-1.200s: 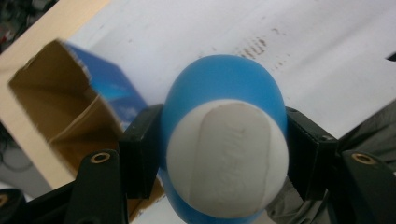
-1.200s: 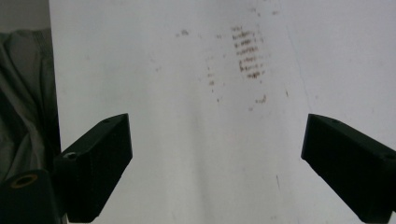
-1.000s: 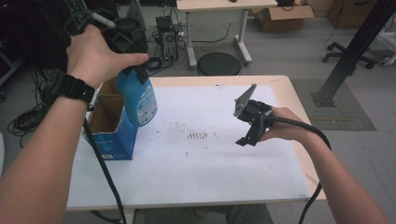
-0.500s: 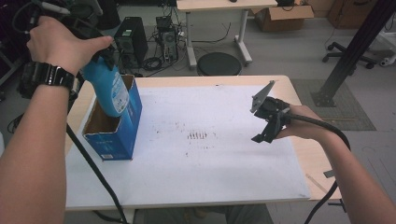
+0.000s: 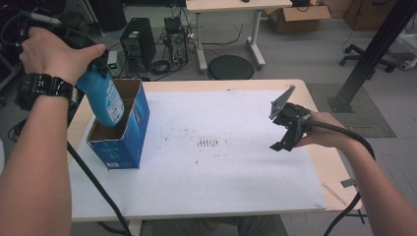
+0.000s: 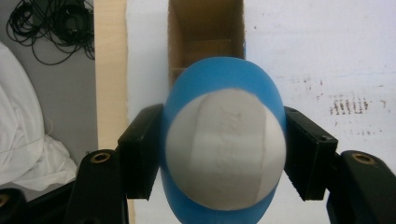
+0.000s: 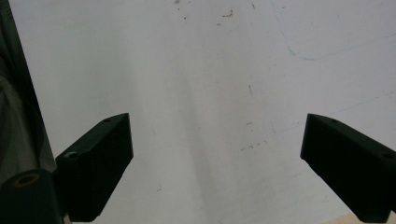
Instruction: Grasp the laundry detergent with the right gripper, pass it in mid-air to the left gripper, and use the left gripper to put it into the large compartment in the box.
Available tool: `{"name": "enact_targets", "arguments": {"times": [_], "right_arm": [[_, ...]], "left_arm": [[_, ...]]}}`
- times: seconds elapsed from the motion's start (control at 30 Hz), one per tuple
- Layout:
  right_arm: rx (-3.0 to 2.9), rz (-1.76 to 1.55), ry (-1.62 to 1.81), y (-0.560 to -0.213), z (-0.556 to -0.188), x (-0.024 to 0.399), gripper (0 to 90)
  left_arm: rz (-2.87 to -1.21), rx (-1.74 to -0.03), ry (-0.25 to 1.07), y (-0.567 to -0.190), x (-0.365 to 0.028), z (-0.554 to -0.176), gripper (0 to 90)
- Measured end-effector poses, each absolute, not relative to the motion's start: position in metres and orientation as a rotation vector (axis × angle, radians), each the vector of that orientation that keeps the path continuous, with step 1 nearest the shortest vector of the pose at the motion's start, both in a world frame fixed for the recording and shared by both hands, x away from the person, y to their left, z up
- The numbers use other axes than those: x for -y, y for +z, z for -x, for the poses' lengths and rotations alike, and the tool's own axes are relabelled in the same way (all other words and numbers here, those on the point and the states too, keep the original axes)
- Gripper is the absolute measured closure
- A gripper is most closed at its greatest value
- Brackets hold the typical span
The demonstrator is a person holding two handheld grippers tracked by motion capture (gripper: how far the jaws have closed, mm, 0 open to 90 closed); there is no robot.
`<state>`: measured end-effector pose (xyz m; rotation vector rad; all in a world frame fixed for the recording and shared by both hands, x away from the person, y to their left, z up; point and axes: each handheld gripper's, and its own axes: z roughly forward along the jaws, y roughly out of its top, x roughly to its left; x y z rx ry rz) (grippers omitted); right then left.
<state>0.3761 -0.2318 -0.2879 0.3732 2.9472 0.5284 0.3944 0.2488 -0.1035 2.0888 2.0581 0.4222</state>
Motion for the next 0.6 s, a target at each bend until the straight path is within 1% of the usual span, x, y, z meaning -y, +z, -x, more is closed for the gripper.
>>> {"name": "enact_targets", "arguments": {"times": [0.27, 0.6], "right_arm": [[-2.954, -0.365, 0.518, -0.289, -0.376, 0.230, 9.0], [-2.966, -0.362, 0.504, -0.294, -0.376, 0.229, 9.0]], "left_arm": [[-2.087, -2.078, 0.403, -0.129, -0.256, -0.399, 37.9], [-2.101, -2.089, 0.341, -0.174, -0.263, -0.406, 37.9]]}}
